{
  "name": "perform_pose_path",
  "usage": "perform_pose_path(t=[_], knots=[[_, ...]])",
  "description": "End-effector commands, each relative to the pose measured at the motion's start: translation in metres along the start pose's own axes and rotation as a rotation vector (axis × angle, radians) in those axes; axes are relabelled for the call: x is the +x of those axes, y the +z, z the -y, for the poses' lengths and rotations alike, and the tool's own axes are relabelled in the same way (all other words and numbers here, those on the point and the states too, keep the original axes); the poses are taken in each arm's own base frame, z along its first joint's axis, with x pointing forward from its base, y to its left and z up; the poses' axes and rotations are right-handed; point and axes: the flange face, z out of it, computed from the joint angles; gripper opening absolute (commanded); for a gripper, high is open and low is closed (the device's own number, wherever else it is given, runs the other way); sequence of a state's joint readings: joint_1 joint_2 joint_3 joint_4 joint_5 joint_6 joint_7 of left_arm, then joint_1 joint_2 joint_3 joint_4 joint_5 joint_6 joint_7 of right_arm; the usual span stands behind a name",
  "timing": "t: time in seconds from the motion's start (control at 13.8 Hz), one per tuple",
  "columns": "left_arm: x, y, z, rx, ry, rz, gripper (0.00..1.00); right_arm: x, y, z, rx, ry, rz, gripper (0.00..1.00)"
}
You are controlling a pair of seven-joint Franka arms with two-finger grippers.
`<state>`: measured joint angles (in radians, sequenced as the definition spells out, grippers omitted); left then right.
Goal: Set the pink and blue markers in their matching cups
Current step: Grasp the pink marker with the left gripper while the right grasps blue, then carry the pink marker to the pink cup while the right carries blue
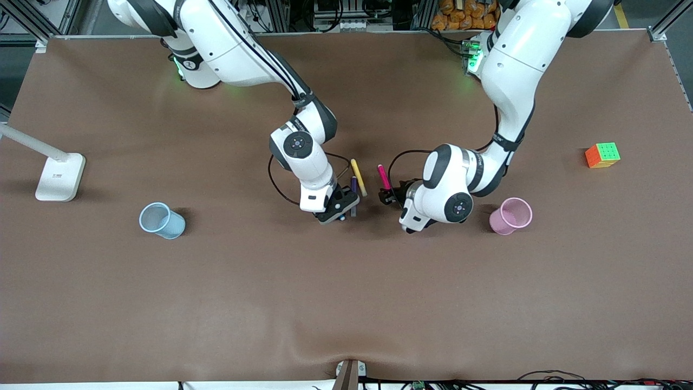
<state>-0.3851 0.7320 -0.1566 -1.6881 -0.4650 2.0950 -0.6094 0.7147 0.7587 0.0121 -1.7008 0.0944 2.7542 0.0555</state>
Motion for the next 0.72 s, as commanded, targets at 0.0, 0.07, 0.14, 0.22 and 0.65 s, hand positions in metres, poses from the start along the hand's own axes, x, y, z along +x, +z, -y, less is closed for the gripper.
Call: perform_pose_path(t=[0.0, 0.07, 0.14, 0.22, 0.65], knots=[[0.007, 0.001, -0.005, 0.009, -0.010, -0.019, 0.70, 0.013, -0.014, 0.006, 0.002, 0.007, -0.026, 0.00], [0.007, 0.002, -0.005, 0.010, -0.010, -0.020, 0.68, 0.017, -0.018, 0.006, 0.002, 0.008, -0.021, 0.00], [0.010, 0.004, -0.003, 0.009, -0.012, -0.021, 0.65, 0.022, -0.023, 0.007, 0.003, 0.007, -0.012, 0.00], [0.012, 0.008, -0.003, 0.007, -0.013, -0.025, 0.63, 0.028, -0.032, 0.007, 0.004, 0.007, 0.002, 0.00], [0.020, 0.014, 0.000, -0.005, -0.033, -0.034, 0.13, 0.056, -0.086, -0.014, -0.006, -0.028, 0.125, 0.00]])
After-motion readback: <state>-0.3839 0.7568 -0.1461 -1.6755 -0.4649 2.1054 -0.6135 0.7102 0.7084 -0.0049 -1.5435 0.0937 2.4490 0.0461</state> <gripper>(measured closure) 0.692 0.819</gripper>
